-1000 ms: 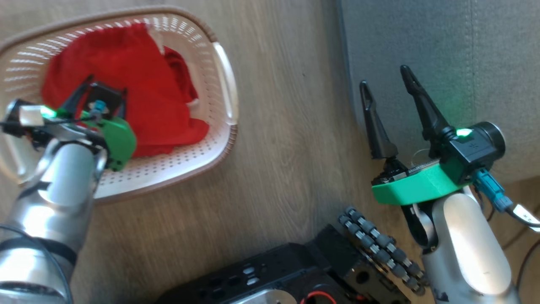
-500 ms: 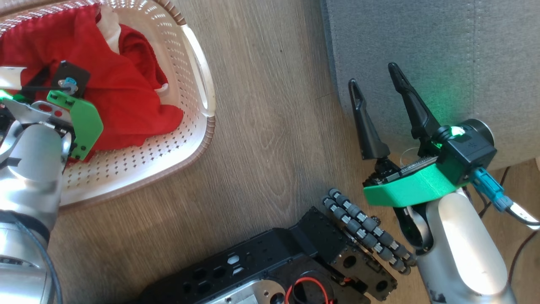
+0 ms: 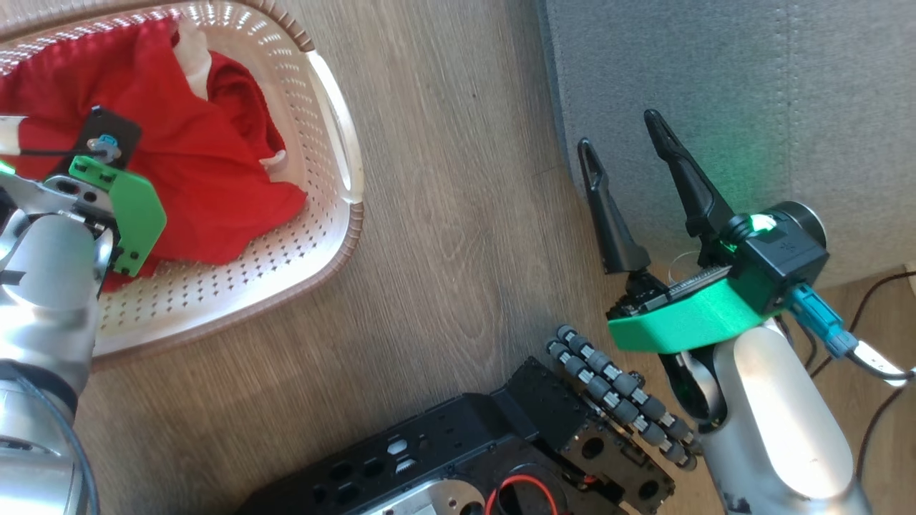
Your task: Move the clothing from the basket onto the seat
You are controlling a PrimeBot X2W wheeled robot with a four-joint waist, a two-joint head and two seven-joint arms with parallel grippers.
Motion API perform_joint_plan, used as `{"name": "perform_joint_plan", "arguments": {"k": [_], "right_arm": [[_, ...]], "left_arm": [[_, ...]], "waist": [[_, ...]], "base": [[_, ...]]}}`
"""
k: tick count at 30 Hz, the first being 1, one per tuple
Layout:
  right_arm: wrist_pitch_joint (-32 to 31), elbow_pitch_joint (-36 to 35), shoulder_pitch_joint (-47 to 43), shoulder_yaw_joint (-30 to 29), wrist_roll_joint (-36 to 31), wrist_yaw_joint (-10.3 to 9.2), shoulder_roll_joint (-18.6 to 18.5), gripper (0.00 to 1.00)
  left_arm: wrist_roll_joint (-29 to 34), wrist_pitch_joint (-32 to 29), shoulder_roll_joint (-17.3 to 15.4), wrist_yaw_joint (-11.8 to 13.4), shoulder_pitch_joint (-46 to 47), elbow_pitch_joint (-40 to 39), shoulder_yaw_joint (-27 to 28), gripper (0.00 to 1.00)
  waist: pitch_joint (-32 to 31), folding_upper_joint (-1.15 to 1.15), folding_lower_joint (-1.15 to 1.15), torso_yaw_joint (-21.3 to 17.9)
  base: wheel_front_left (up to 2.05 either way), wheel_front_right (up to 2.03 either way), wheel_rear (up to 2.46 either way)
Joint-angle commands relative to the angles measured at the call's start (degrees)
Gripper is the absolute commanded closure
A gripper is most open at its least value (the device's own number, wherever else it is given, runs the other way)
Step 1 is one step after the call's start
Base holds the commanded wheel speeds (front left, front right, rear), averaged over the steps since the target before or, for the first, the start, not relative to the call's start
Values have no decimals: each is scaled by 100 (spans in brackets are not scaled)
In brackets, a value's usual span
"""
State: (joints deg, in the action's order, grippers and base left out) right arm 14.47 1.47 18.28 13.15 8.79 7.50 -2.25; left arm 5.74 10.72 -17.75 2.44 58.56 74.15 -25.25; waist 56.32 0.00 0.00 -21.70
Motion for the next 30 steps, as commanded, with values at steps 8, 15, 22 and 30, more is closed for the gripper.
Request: {"name": "perform_joint_plan", "arguments": {"k": [8,15,22,30], "right_arm": [[52,130,8,102,-164,-1,-63,0],[52,354,-43,-136,-329,-1,-63,0],[52,514,-69,-182,-561,-1,-63,0],[52,714,-313,-373,-875,-1,-63,0]], "left_arm": [[-355,377,-4,-178,-464,-30,184,100],[-644,425,292,-142,-957,-739,288,100],[-845,427,440,-46,-1576,-1802,387,100],[-1004,427,614,162,-2180,-2927,623,100]], "waist": [[-789,0,0,180],[-1717,0,0,619],[-2486,0,0,963],[-3407,0,0,1416]], "base": [[0,0,0],[0,0,0],[0,0,0],[0,0,0]]}}
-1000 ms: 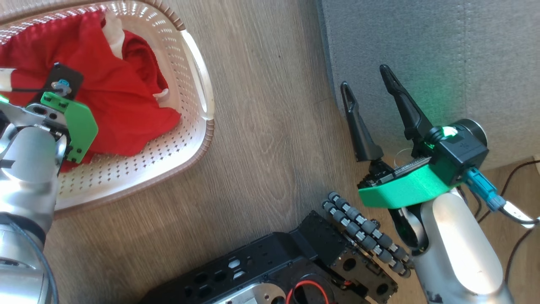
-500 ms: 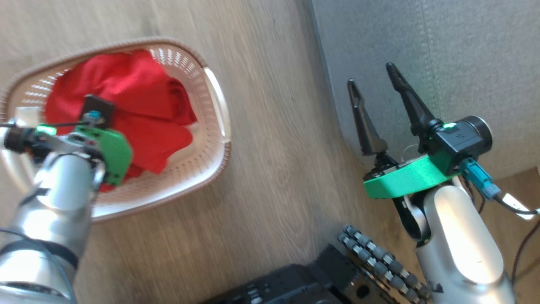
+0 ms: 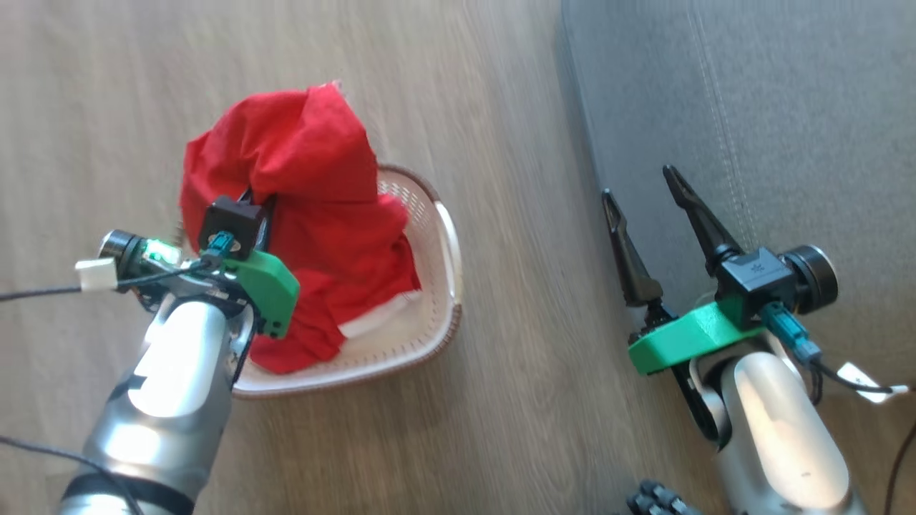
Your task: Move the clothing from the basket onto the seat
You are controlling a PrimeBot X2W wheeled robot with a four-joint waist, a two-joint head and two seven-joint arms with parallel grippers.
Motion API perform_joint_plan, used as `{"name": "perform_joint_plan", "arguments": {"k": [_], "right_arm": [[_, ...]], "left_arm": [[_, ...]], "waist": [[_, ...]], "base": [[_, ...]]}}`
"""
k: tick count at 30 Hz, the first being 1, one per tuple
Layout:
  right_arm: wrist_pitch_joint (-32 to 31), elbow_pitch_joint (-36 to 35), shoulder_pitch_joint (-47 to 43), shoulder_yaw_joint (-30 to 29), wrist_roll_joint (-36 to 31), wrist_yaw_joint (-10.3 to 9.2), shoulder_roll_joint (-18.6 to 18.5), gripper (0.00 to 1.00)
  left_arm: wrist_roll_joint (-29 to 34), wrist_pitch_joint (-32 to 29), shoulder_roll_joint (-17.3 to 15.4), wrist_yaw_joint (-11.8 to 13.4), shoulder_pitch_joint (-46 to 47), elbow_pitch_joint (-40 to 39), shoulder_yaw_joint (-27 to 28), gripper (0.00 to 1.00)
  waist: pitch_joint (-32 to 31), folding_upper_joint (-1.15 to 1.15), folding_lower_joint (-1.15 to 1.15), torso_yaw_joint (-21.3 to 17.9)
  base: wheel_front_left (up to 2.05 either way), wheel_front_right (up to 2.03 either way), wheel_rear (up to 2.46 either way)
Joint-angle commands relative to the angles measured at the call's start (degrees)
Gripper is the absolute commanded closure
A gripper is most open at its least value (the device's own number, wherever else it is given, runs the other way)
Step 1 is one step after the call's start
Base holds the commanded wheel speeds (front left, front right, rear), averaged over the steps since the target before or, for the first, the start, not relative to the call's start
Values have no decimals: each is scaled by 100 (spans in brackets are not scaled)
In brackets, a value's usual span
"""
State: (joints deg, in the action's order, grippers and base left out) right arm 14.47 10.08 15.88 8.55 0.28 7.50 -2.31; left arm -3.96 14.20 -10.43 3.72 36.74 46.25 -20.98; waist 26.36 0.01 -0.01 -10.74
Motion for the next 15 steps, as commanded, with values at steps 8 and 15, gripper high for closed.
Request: {"name": "perform_joint_plan", "arguments": {"k": [8,15], "right_arm": [[52,-41,-394,-81,-121,-1,-56,0],[52,23,-768,-190,-153,-1,-56,0]], "left_arm": [[-66,79,11,157,-685,-1152,524,100],[-88,79,176,243,-1217,-1976,861,100]], "waist": [[-1273,-1,1,558],[-1829,-1,1,762]], "base": [[0,0,0],[0,0,0]]}}
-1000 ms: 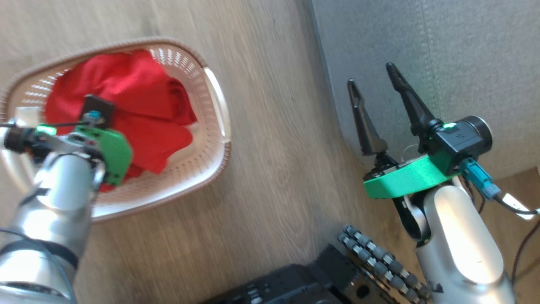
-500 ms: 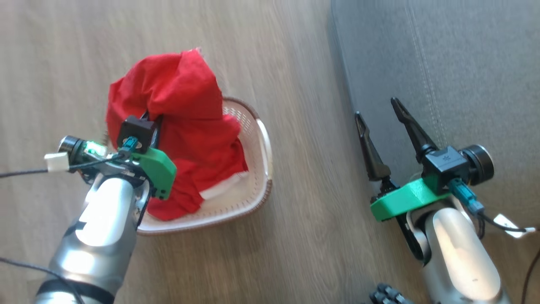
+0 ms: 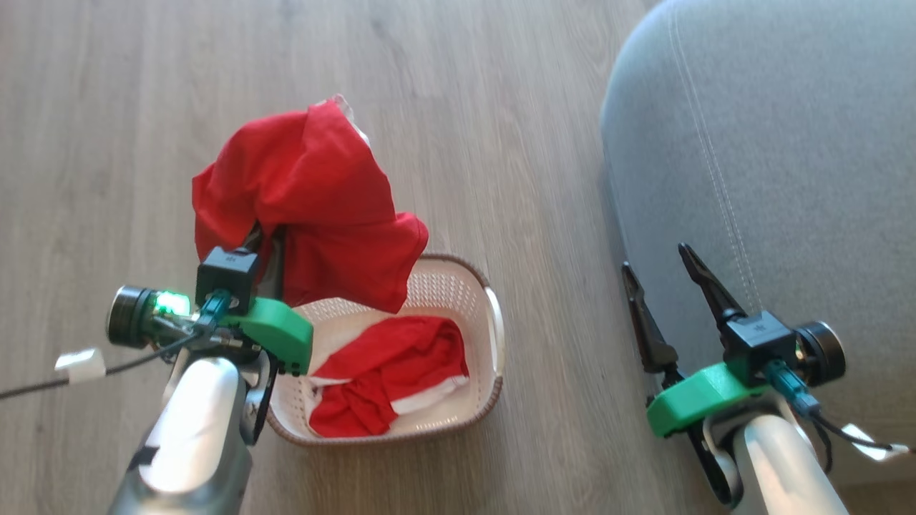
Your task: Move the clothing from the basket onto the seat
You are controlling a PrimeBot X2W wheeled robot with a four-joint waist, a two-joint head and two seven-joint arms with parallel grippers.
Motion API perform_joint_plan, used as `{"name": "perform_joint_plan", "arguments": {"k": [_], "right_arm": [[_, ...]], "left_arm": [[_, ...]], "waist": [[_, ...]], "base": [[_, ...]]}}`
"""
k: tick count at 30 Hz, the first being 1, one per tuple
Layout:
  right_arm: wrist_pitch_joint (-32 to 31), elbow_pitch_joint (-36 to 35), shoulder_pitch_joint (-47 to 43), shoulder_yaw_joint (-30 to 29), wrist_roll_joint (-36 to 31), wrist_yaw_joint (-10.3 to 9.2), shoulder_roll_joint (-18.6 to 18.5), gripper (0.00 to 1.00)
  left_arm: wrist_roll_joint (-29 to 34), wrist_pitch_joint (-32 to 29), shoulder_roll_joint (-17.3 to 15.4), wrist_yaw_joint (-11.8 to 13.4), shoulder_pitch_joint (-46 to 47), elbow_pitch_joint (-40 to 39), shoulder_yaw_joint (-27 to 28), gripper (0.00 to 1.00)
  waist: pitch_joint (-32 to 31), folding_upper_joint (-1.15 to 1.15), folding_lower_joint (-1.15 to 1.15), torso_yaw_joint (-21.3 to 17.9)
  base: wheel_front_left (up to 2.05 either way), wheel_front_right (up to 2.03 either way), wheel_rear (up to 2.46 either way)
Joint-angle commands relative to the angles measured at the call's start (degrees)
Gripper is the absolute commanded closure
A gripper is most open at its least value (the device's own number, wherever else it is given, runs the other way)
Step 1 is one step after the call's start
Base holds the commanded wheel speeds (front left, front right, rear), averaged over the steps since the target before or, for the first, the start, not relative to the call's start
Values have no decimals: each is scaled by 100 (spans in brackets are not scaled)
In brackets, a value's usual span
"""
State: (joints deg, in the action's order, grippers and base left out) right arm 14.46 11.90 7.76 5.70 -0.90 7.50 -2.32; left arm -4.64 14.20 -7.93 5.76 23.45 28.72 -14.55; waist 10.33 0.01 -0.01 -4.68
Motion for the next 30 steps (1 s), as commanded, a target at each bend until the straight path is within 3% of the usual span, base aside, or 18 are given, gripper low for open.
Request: {"name": "perform_joint_plan", "arguments": {"k": [1,8,16,23,30], "right_arm": [[54,-181,5,60,-50,-1,-55,0],[54,-326,-310,-90,-100,-1,-66,0],[54,-398,-419,-177,-112,-1,-94,0],[54,-402,-492,-143,-121,-1,-86,0],[54,-393,-451,-208,-172,-1,-80,0]], "left_arm": [[-39,79,-42,54,31,-356,292,100],[-72,80,212,119,-510,-1346,776,100],[41,80,398,54,-685,-2189,801,100],[137,80,465,-275,-765,-2850,463,100],[135,80,494,-575,-933,-2934,-68,100]], "waist": [[-287,-1,1,179],[-590,-1,1,345],[-664,-1,1,488],[-740,-1,1,580],[-766,-1,1,599]], "base": [[0,0,0],[0,0,0],[0,0,0],[0,0,0],[0,0,0]]}}
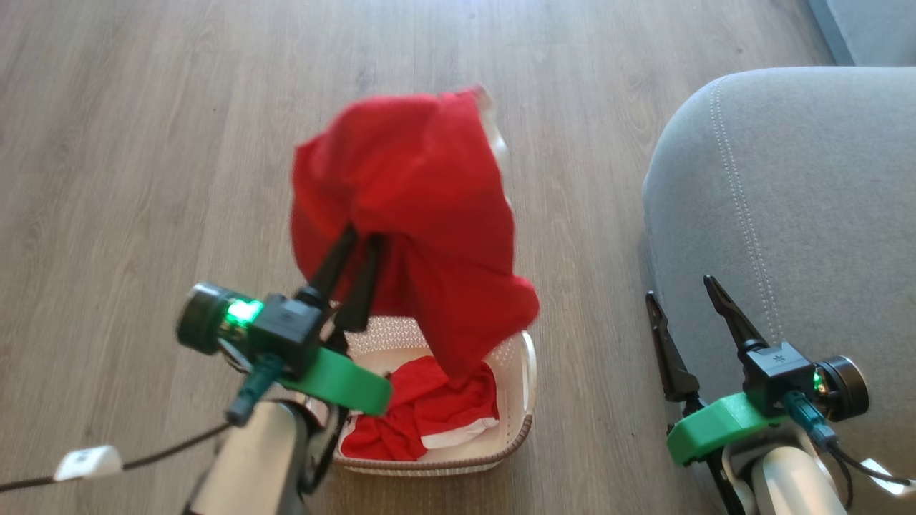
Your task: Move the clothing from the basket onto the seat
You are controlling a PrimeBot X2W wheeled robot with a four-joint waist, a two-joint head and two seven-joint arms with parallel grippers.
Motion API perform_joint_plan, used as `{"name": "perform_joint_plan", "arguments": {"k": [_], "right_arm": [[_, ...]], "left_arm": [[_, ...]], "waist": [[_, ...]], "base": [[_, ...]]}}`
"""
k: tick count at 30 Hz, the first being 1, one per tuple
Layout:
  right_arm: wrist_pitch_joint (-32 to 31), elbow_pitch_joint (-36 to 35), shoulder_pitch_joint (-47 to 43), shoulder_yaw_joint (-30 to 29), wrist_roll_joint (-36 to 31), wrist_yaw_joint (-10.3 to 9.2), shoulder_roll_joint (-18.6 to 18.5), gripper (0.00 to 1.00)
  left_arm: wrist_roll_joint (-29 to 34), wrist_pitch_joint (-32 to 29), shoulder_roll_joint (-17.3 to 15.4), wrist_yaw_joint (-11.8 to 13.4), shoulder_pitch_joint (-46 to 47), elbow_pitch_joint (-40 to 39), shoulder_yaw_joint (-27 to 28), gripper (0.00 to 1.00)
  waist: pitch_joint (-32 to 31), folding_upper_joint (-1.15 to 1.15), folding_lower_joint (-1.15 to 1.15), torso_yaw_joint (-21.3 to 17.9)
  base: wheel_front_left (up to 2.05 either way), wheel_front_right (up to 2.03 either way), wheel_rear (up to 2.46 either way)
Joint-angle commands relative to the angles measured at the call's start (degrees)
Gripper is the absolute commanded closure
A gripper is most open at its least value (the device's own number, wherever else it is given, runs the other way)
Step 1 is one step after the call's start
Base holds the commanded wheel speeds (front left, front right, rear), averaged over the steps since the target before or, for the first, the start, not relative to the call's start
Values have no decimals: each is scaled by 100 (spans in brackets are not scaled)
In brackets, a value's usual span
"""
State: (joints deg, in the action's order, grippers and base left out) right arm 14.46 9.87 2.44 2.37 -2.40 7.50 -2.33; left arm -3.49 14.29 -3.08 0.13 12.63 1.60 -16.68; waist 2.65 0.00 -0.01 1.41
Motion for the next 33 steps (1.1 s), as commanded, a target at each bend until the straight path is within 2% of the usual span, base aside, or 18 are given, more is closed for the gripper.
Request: {"name": "perform_joint_plan", "arguments": {"k": [1,5,13,33], "right_arm": [[54,-192,99,132,-21,-1,-77,0],[54,-198,129,169,-19,-1,-72,0],[54,-186,72,187,-34,-1,-67,0],[54,-327,151,152,36,-1,-66,0]], "left_arm": [[26,71,12,-44,105,-210,59,100],[67,71,16,-142,-57,-137,-221,100],[-13,71,19,-33,-110,-205,-408,100],[8,71,20,-13,-92,-208,-322,100]], "waist": [[5,0,1,-26],[3,0,1,-69],[-25,0,1,-87],[-18,0,1,-104]], "base": [[0,0,0],[0,0,0],[0,0,0],[0,0,0]]}}
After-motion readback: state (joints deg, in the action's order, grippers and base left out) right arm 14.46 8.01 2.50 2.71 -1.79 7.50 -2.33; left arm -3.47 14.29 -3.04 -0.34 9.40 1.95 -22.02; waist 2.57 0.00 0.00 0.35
